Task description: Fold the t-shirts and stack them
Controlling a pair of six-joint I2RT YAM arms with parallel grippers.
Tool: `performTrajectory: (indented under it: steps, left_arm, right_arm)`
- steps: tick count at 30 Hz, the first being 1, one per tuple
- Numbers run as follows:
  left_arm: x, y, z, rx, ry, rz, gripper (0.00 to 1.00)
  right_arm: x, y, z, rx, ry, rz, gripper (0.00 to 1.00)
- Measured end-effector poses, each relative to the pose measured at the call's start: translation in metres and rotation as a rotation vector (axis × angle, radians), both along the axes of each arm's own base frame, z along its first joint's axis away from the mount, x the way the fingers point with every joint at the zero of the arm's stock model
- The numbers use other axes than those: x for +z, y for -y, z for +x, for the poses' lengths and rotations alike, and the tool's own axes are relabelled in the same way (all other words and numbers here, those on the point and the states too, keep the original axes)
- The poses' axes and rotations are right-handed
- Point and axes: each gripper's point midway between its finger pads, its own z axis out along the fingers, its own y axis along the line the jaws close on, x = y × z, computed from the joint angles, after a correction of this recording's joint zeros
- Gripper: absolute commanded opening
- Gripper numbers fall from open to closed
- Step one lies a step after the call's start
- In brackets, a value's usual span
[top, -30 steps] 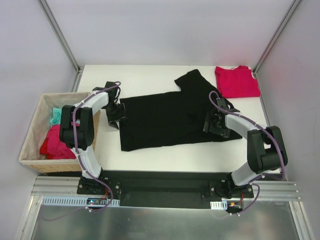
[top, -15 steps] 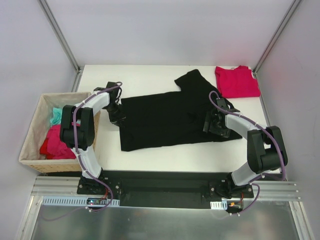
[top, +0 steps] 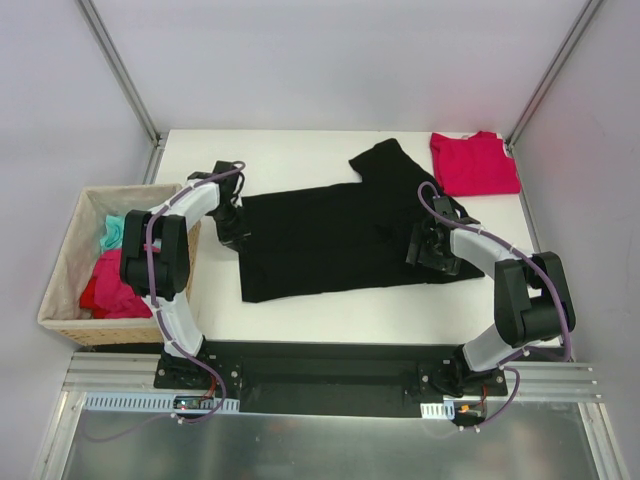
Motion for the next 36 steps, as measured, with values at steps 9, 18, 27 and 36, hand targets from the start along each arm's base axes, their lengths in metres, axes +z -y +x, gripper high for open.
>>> performTrajectory:
  steps: [9,18,27,36]
  left_arm:
    - [0.019,-0.005,0.02,-0.01,0.06,0.03,0.0]
    - [0.015,-0.013,0.017,0.002,0.034,0.053,0.0]
    - [-0.001,-0.025,0.011,0.031,-0.022,0.068,0.15]
    - [-0.012,-0.039,0.006,0.043,-0.05,0.132,0.99]
  right_arm:
    - [0.0,0.0,0.0,0.0,0.0,0.0,0.8]
    - [0.0,0.0,0.0,0.0,0.001,0.001,0.8]
    - [0.0,-0.002,0.001,0.003,0.005,0.008,0.8]
    - [0.0,-0.002,0.001,0.003,0.006,0.008,0.8]
